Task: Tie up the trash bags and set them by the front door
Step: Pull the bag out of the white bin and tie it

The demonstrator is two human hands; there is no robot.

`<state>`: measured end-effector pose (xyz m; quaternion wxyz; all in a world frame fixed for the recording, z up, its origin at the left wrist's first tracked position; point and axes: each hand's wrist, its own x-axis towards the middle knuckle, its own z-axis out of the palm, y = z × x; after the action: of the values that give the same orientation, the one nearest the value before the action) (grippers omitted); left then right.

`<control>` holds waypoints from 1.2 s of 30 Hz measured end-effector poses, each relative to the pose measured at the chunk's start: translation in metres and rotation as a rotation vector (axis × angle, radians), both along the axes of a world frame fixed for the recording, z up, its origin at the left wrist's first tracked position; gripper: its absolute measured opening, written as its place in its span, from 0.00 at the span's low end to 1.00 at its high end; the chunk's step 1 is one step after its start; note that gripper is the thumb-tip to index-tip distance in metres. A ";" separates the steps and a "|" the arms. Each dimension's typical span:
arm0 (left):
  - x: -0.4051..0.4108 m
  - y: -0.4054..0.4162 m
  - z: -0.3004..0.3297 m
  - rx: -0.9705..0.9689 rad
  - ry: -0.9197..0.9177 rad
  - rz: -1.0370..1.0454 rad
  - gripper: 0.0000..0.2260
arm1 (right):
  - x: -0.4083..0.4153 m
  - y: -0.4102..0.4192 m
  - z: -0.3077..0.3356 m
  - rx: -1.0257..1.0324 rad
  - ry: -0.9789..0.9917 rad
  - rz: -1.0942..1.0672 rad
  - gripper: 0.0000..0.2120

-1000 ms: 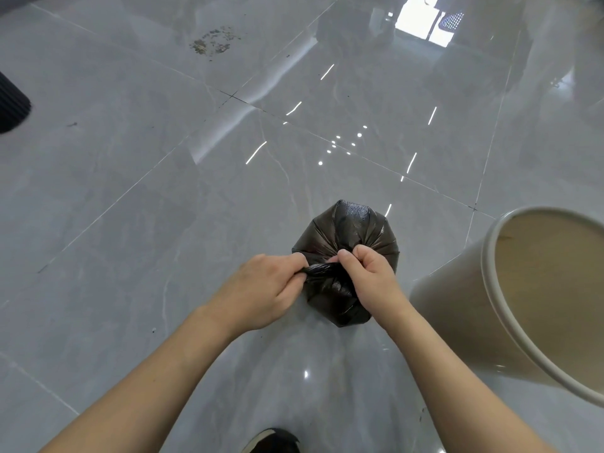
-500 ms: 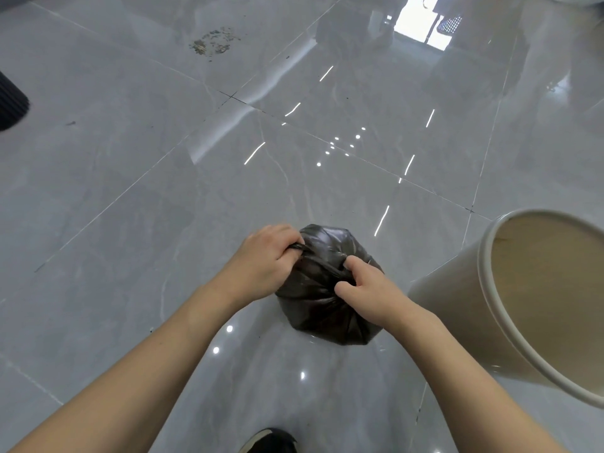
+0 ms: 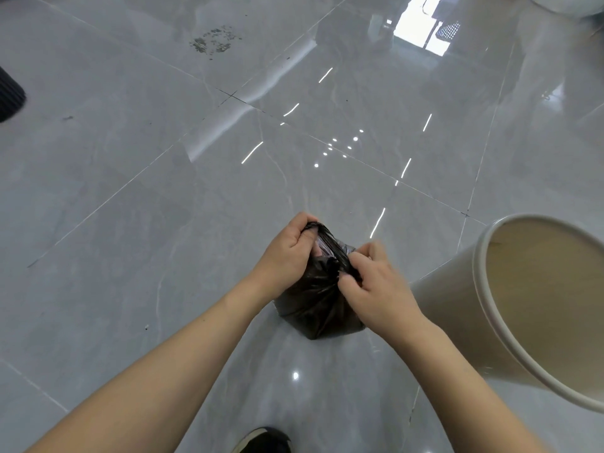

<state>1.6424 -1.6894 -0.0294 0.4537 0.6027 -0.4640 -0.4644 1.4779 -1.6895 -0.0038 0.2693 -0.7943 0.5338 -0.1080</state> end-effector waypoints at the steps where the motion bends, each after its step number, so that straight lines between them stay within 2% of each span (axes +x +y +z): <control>1: -0.001 0.000 -0.003 0.009 -0.014 -0.008 0.07 | -0.001 0.004 -0.002 -0.084 0.078 0.045 0.10; 3: -0.002 0.001 -0.007 0.029 -0.026 -0.003 0.08 | -0.003 0.008 -0.007 -0.259 0.211 0.084 0.08; 7: -0.005 0.001 -0.011 0.073 -0.073 0.057 0.08 | -0.008 0.008 -0.013 -0.480 0.276 0.026 0.08; 11: -0.007 -0.001 -0.015 0.127 -0.103 0.044 0.08 | -0.010 0.012 -0.018 -0.593 0.198 -0.028 0.07; 14: -0.005 -0.002 -0.013 0.182 -0.126 -0.022 0.09 | -0.012 0.012 -0.020 -0.651 0.148 0.011 0.10; 16: -0.004 -0.002 -0.012 0.199 -0.162 -0.054 0.05 | -0.014 0.012 -0.018 -0.634 0.141 0.036 0.09; 17: -0.003 0.000 -0.010 0.194 -0.180 -0.052 0.03 | -0.016 0.011 -0.015 -0.588 0.135 0.034 0.08; 20: 0.002 0.017 0.000 0.063 -0.199 -0.057 0.15 | -0.019 0.008 -0.008 -0.325 0.076 0.001 0.04; 22: 0.005 0.031 0.006 -0.038 -0.364 -0.138 0.19 | -0.019 0.001 -0.006 -0.039 -0.074 -0.045 0.02; 23: 0.006 0.037 0.006 -0.069 -0.479 -0.193 0.20 | -0.019 -0.002 -0.005 0.083 -0.149 -0.076 0.05; 25: 0.006 0.043 0.000 -0.108 -0.685 -0.273 0.17 | -0.017 -0.008 -0.003 0.250 -0.231 -0.105 0.09; 27: 0.006 0.043 -0.011 -0.133 -0.790 -0.255 0.14 | -0.015 -0.010 -0.002 0.363 -0.317 -0.107 0.11; 33: 0.006 0.035 -0.018 -0.194 -0.926 -0.135 0.09 | -0.016 -0.009 0.007 0.698 -0.668 -0.207 0.11; 36: 0.006 0.030 -0.018 -0.196 -0.939 -0.131 0.09 | -0.017 -0.009 0.008 0.748 -0.729 -0.293 0.12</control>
<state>1.6484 -1.6599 -0.0475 0.2197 0.6711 -0.6972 -0.1235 1.4614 -1.6986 0.0047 0.6836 -0.4726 0.5128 -0.2155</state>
